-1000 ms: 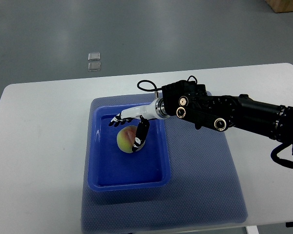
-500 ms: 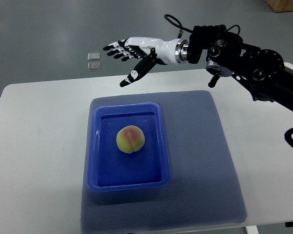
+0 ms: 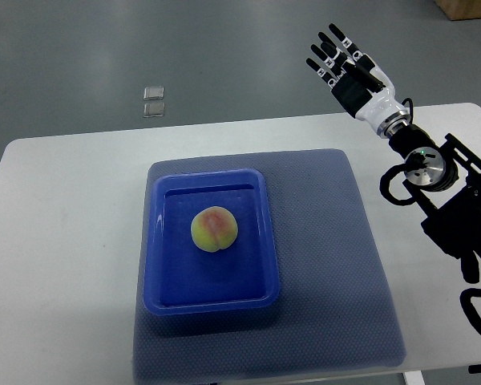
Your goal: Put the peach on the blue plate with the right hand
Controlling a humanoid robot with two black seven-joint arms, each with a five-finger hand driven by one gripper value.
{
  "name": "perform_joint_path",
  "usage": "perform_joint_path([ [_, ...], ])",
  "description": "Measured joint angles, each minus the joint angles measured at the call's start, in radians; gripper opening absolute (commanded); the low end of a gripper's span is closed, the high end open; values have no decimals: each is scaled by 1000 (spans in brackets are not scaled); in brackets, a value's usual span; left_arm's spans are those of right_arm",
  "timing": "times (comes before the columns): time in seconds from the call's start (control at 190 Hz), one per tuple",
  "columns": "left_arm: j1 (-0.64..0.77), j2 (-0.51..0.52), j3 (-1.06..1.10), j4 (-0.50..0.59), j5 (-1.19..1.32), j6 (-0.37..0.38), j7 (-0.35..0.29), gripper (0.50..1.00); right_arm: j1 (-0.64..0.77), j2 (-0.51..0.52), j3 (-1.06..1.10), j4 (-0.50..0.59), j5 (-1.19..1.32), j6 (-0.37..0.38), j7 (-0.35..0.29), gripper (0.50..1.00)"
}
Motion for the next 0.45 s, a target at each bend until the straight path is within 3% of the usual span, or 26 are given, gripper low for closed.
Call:
perform_joint_path([
  [0.126,0,0,0,0,0,0,0,1000,-17,34,0,-53,58,9,60,932],
  [0.447,0,0,0,-1,0,-2,0,1000,-33,47,2,-66,67,12,71,932],
])
